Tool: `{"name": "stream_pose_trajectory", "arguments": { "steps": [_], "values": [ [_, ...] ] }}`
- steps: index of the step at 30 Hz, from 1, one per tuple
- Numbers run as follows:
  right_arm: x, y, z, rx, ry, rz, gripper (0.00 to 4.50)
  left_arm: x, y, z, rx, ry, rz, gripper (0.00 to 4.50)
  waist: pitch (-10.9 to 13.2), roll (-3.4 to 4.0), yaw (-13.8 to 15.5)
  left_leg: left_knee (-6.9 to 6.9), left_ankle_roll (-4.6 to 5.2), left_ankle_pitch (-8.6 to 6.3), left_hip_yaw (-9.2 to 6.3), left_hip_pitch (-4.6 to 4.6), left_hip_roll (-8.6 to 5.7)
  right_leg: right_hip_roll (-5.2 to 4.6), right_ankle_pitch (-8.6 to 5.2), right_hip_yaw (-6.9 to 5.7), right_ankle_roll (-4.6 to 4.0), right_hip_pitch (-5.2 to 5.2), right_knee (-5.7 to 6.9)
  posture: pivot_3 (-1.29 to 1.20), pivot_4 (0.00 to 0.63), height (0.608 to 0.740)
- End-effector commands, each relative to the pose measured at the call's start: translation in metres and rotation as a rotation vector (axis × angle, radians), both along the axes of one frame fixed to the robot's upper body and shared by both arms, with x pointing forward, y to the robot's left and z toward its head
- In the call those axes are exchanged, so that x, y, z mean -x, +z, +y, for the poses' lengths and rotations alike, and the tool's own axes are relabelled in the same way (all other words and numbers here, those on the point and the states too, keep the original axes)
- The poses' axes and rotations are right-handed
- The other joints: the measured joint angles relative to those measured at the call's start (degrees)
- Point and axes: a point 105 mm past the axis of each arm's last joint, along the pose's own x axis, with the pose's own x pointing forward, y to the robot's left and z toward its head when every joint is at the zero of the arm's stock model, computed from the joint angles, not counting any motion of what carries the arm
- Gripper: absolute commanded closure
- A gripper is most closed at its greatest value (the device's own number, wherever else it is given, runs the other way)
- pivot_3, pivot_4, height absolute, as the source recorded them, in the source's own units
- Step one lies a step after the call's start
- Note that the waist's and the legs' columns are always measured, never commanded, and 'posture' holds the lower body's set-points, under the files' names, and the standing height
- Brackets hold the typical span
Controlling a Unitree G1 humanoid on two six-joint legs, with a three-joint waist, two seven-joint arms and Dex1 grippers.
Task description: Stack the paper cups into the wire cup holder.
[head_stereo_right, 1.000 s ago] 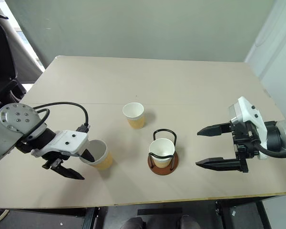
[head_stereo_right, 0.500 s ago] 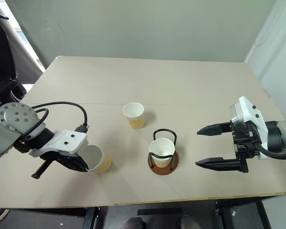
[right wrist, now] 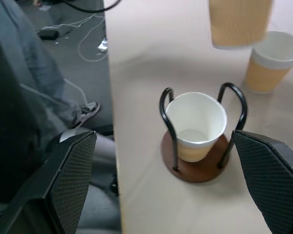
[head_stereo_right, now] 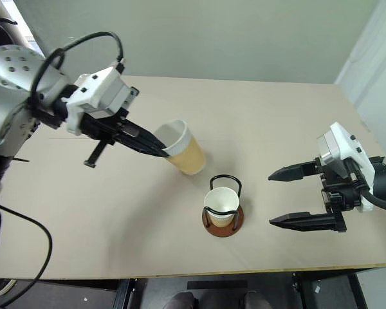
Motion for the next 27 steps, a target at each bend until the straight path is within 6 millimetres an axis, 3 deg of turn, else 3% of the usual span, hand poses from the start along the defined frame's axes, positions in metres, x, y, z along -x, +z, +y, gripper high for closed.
{"name": "stream_pose_trajectory", "arguments": {
  "steps": [1, 7, 10, 16, 27],
  "values": [
    [0.002, 0.008, -0.002, 0.019, 0.003, -0.044, 0.0, 0.004, 0.02, -0.02, 0.031, -0.148, -0.082, 4.49, 0.01, -0.01, 0.1, 0.04, 0.0, 0.0, -0.04, -0.05, -0.01, 0.0, 0.03, 0.0, 0.06, -0.01, -0.03, 0.0, 0.15, 0.74],
    [0.001, 0.005, -0.002, 0.031, -0.005, -0.048, 0.0, 0.005, 0.034, -0.054, 0.083, -0.309, -0.143, 4.49, 0.01, -0.01, 0.49, 0.41, 0.1, -0.04, -0.12, -0.23, -0.1, -0.05, 0.17, 0.01, 0.3, 0.02, -0.15, 0.0, 0.15, 0.74],
    [0.003, 0.006, -0.001, 0.03, -0.005, -0.049, 0.0, 0.015, 0.027, -0.064, 0.058, -0.389, -0.124, 4.49, 0.01, -0.01, 0.5, 0.45, 0.13, -0.05, -0.06, -0.24, -0.12, -0.04, 0.19, 0.04, 0.37, 0.04, -0.13, 0.0, 0.15, 0.74],
    [0.003, 0.006, -0.004, 0.044, -0.038, -0.052, 0.0, 0.021, 0.002, -0.064, -0.044, -0.453, -0.109, 4.49, 0.01, 0.0, 0.55, 0.55, 0.14, -0.06, -0.03, -0.31, -0.14, -0.01, 0.2, 0.07, 0.49, 0.03, -0.15, 0.0, 0.15, 0.74],
    [0.006, 0.004, -0.009, 0.06, -0.071, -0.049, 0.0, 0.016, -0.022, -0.066, -0.138, -0.488, -0.131, 4.49, 0.01, 0.0, 0.88, 0.93, 0.28, -0.14, -0.14, -0.47, -0.21, -0.05, 0.25, 0.05, 0.58, 0.05, -0.15, 0.0, 0.15, 0.74]
  ]
}}
